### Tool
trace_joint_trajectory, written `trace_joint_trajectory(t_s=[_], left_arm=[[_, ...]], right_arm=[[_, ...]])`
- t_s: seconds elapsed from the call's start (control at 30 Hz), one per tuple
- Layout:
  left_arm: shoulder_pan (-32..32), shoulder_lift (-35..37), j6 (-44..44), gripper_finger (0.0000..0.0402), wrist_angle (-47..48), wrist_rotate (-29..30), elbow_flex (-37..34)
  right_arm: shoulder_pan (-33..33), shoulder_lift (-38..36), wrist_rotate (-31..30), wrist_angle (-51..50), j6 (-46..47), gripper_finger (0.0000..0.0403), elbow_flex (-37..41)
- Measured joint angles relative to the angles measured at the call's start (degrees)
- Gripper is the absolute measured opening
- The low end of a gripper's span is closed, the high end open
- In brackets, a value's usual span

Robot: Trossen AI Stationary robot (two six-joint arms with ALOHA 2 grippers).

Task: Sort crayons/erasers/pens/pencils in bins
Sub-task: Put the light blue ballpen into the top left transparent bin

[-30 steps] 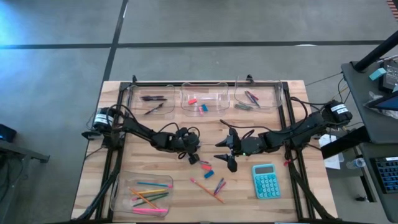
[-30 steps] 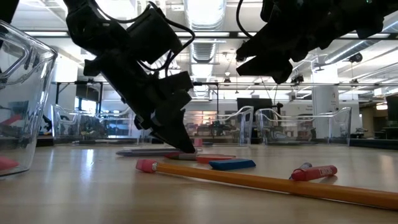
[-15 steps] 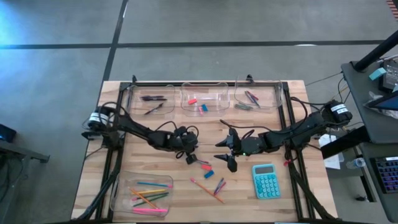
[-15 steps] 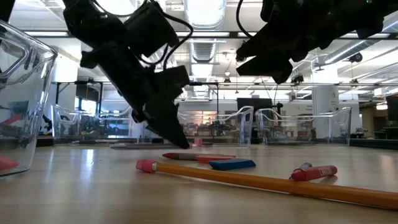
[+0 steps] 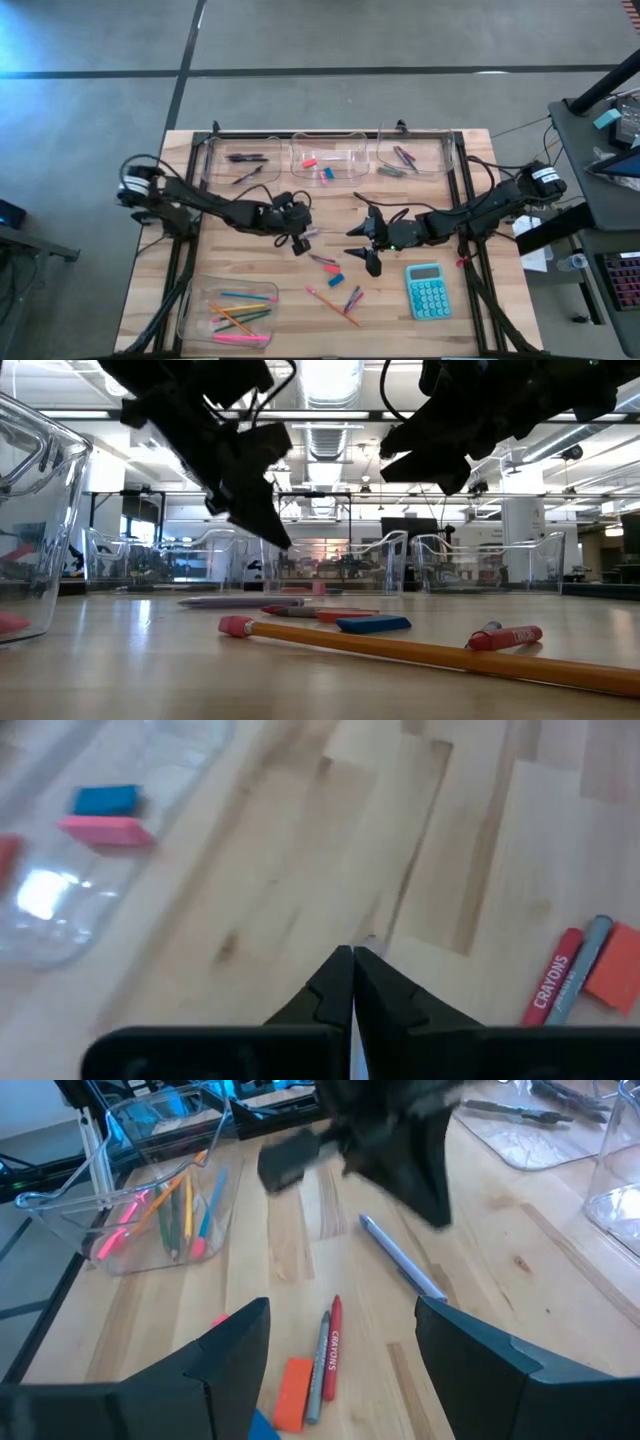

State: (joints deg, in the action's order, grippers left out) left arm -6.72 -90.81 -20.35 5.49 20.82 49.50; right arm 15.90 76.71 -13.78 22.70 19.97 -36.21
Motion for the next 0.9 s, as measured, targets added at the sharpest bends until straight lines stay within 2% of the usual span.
trace_joint_trajectory(t_s=[0.13, 0.23, 0.33, 0.47, 0.7, 0.9], left_arm=[[0.31, 3.05, 0.14, 0.0003, 1.74, 0.47, -0.16], [0.29, 3.34, 0.94, 0.0003, 1.62, -2.45, -0.20], [0.28, 1.82, 1.43, 0.0002, 0.72, -5.48, -0.24], [0.29, -1.77, 1.39, 0.0005, 0.71, -5.66, -0.31], [0.48, -7.51, 1.56, 0.0081, -4.14, -6.23, -0.32], [1.18, -10.68, 1.37, 0.0138, -4.62, -6.24, -0.31]], right_arm=[[0.00, 0.00, -0.02, 0.02, 0.00, 0.0237, 0.00], [0.00, 0.00, -0.02, 0.09, 0.00, 0.0237, 0.02], [0.00, 0.00, 0.00, 0.22, 0.00, 0.0237, 0.02], [0.00, 0.00, 0.00, 0.13, 0.00, 0.0237, 0.02], [0.00, 0.00, 0.00, 0.11, -0.05, 0.0238, 0.02], [-0.02, 0.00, -0.02, 0.09, -0.13, 0.0237, 0.02]])
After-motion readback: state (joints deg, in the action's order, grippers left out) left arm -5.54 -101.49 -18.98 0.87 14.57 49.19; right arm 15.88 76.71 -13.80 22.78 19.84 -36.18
